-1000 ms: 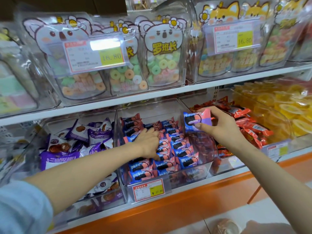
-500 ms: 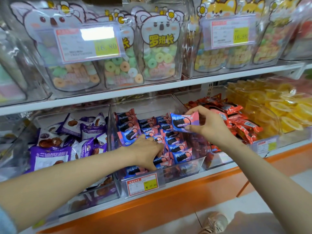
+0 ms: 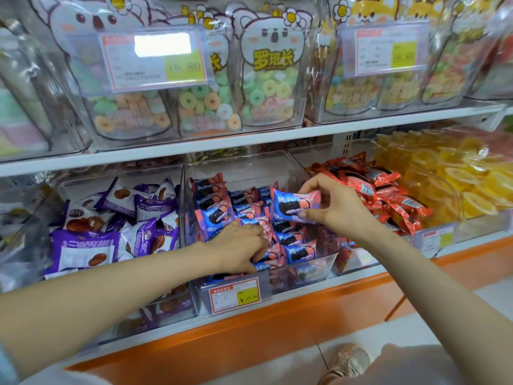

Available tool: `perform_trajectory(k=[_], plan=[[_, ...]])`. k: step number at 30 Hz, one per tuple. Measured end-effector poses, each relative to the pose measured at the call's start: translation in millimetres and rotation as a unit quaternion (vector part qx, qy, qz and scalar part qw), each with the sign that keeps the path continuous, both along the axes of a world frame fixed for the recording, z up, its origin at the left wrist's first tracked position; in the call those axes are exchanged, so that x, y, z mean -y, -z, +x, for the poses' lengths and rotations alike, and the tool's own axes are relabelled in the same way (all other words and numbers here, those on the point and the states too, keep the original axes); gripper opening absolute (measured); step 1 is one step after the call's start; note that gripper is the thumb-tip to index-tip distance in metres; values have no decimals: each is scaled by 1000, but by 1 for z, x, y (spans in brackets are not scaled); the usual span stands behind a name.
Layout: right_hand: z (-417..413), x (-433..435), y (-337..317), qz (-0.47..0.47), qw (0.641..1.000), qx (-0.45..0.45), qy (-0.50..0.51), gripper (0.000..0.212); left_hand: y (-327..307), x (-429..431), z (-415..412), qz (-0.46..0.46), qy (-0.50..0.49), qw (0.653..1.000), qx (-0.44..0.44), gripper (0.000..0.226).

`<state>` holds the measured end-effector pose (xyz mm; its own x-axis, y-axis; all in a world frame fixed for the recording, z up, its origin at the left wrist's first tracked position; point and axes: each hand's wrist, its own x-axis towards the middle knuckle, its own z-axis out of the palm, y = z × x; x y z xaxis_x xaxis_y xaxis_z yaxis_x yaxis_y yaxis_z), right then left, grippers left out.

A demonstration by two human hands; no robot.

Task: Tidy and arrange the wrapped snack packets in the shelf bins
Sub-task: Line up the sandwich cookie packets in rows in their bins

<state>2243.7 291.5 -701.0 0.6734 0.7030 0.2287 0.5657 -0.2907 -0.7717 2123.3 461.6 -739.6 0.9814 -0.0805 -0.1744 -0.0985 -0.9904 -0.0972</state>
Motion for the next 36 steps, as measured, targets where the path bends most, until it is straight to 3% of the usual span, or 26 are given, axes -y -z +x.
perform_trajectory(k=[8, 15, 18, 21, 26, 30, 36], plan=[[-3, -5, 4, -21, 998, -51, -30, 39, -22, -16, -7, -103, -39, 994, 11, 22], [-5, -5, -1, 43, 982, -169, -79, 34, -57, -47, -26, -282, -185, 939, 66, 26], [-12, -10, 4, -8, 984, -142, -107, 34, -53, -55, -30, -305, -231, 915, 129, 26], [-18, -21, 22, -119, 979, -84, -141, 36, -50, -53, -31, -322, -251, 896, 175, 27], [-21, -32, 40, -259, 949, -29, -175, 13, -46, -45, -31, -341, -246, 884, 204, 27], [-20, -34, 42, -260, 951, -35, -162, 13, -45, -44, -34, -360, -242, 875, 214, 29], [-12, -40, 41, -173, 981, 18, -91, 13, -43, -46, -34, -382, -239, 866, 217, 28]])
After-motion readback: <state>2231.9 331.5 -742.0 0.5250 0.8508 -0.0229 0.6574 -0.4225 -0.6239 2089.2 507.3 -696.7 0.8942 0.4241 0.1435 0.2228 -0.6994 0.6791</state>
